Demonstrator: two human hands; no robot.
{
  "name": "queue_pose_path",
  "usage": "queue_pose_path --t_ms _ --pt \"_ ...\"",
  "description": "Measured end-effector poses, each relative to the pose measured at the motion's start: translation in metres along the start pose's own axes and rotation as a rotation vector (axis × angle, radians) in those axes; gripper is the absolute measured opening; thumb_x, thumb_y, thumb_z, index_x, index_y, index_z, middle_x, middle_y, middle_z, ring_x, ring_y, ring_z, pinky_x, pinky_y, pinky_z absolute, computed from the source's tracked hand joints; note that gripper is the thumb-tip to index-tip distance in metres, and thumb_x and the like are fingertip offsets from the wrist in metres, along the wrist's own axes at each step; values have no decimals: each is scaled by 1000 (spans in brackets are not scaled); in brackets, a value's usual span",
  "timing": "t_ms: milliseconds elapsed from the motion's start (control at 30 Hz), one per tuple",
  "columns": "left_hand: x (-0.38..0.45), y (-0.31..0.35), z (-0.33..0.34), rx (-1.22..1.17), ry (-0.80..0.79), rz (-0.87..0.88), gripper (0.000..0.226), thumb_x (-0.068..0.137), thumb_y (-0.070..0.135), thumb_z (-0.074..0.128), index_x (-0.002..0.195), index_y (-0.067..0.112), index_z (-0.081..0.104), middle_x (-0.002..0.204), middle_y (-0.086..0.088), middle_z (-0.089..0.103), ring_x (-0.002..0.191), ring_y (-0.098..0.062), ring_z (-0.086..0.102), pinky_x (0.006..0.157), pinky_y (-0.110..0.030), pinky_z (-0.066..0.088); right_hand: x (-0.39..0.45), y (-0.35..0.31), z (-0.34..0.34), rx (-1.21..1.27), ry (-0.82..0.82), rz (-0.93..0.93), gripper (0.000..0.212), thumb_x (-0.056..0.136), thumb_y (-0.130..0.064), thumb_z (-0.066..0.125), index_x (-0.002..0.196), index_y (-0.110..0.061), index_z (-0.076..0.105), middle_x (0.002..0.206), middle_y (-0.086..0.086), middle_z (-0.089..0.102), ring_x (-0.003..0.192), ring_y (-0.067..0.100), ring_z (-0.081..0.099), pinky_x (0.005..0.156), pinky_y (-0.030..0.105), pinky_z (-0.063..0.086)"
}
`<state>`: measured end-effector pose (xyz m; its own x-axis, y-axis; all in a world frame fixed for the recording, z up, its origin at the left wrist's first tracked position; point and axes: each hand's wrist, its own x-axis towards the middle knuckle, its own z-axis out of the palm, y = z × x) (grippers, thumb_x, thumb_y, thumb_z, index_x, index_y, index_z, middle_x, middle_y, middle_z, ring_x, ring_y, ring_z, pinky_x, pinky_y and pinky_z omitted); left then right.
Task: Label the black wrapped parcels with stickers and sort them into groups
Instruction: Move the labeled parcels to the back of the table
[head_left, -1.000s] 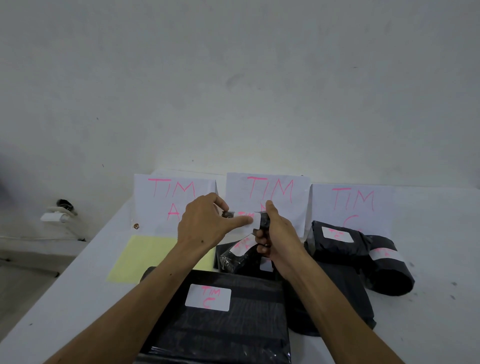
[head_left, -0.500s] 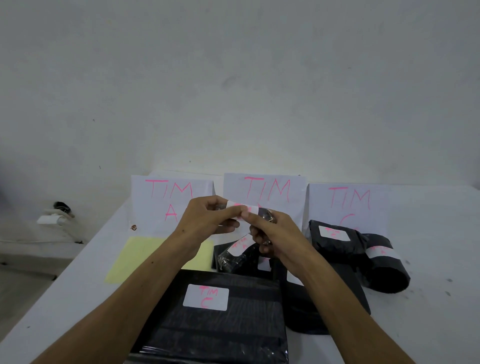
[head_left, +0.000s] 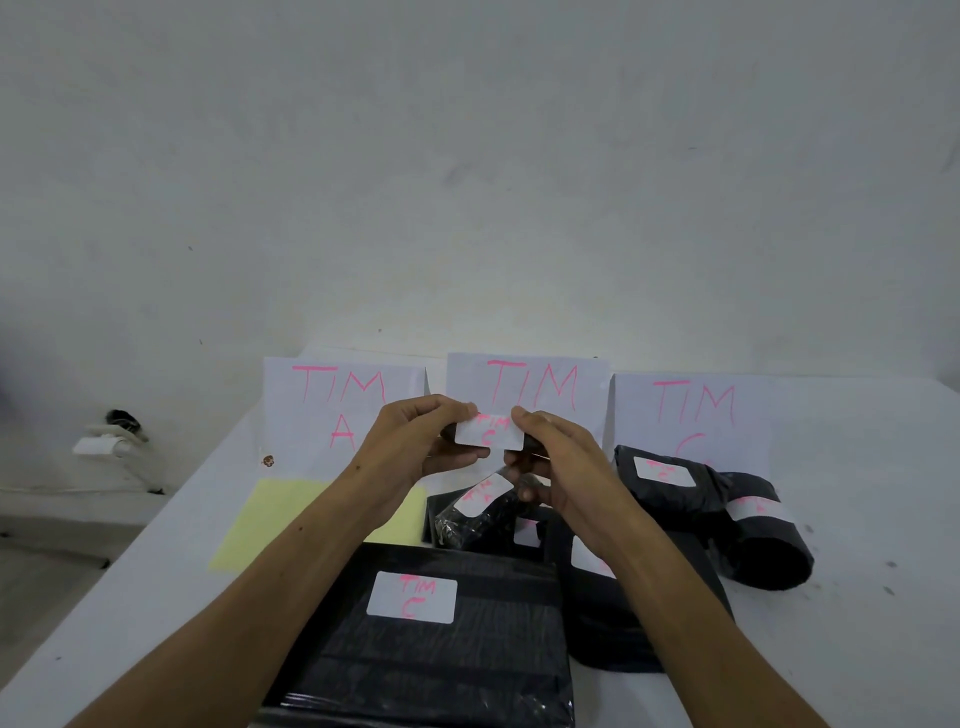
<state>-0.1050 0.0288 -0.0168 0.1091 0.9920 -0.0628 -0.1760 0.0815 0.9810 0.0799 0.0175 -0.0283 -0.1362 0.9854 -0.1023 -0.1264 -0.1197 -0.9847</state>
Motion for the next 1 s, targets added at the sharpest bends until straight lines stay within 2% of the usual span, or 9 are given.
queue_pose_path --t_ms 67,167,300,400,500,700,800,933,1000 --pt "-1 0 0 18 4 1 21 96 12 65 103 -5 74 111 -27 69 90 -41 75 72 -31 64 0 0 1 -25 18 -12 45 97 -40 65 109 3 65 78 9 68 73 22 63 54 27 51" --pt "-1 -1 2 68 -1 24 21 97 15 64 104 -2 73 107 -23 72 89 -39 75 75 -34 64 1 -1 1 -67 48 -36 45 97 -38 66 107 5 63 75 7 68 75 23 65 56 27 54" --pt "-2 -2 3 143 -43 49 26 87 21 77 101 -1 72 98 -20 73 88 -37 75 80 -39 63 2 1 1 -138 60 -67 38 97 -37 65 104 1 64 76 4 67 75 19 68 63 30 55" --pt "-1 -4 2 158 -41 49 24 86 18 78 97 -2 71 89 -16 70 84 -32 73 82 -42 63 1 2 1 -177 66 -94 32 98 -31 65 95 0 62 76 4 61 71 18 67 60 31 52" --pt "0 -6 1 163 -49 43 21 90 15 74 97 -4 69 90 -15 68 85 -29 71 84 -45 62 1 3 3 -206 75 -118 28 98 -29 64 88 -3 63 80 8 62 66 16 64 56 28 50" --pt "2 -6 -1 40 -42 -29 18 97 11 64 102 -4 72 103 -13 68 87 -25 71 79 -36 63 3 3 2 -145 57 -106 36 98 -34 65 100 2 65 76 8 66 68 18 64 60 30 53" --pt "1 -3 -1 -62 -53 -73 22 99 14 61 107 -3 74 106 -17 70 89 -31 73 77 -32 64 3 3 0 -85 42 -77 40 98 -37 65 103 3 66 76 8 67 69 19 63 59 28 53" --pt "-4 1 3 -17 -101 -41 29 90 21 71 110 1 74 104 -17 74 96 -35 74 82 -32 63 3 6 -3 -26 57 -43 41 99 -40 63 107 0 69 77 10 68 65 17 62 58 28 52" --pt "-6 1 4 46 -131 -1 36 78 18 80 110 2 74 93 -14 74 97 -35 74 87 -34 61 3 6 -5 -29 51 -45 39 98 -42 63 107 -4 71 79 10 68 65 17 62 60 29 52"
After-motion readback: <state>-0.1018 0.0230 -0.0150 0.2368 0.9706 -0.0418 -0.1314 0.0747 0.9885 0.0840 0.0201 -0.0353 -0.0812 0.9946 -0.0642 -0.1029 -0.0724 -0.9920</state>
